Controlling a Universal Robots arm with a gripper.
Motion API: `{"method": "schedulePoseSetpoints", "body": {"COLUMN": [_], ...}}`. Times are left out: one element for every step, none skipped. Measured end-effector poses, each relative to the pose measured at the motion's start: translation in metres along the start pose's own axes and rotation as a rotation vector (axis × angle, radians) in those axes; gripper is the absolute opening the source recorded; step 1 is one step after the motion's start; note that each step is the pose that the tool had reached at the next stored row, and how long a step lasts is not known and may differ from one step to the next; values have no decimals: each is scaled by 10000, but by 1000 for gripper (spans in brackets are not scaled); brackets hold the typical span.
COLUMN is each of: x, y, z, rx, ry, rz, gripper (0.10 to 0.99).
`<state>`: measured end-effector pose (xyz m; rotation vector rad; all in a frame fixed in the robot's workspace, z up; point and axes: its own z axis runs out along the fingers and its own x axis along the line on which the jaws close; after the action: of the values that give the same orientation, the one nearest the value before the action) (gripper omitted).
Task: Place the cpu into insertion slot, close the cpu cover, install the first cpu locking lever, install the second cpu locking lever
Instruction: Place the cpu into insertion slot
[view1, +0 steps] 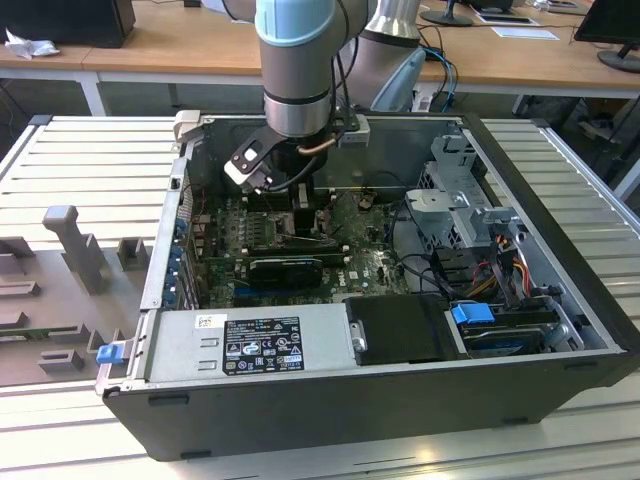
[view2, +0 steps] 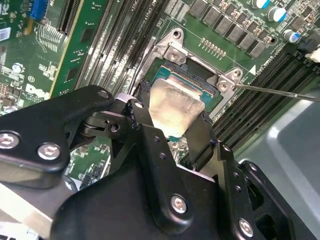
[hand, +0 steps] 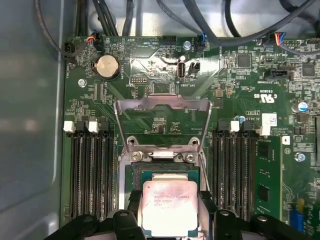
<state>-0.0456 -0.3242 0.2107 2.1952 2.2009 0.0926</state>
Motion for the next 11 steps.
{"method": "schedulePoseSetpoints", "body": {"x": [1,1,3,5,10,24,31,35,37,39,41], "y": [6,9,11,12,14,21,24,25,25,25,25], "z": [8,12,21,26,33,44,50,53,56,57,58], "rx": [11,18,29,36,52,80,94,101,108,115,120], "ry": [0,0,0,0,-2,0,0,1,1,-1,-1], "rz": [3,2,3,4,5,11,15,17,19,21,24], "gripper": [529,529,529,529,529,529,529,529,529,529,529]}}
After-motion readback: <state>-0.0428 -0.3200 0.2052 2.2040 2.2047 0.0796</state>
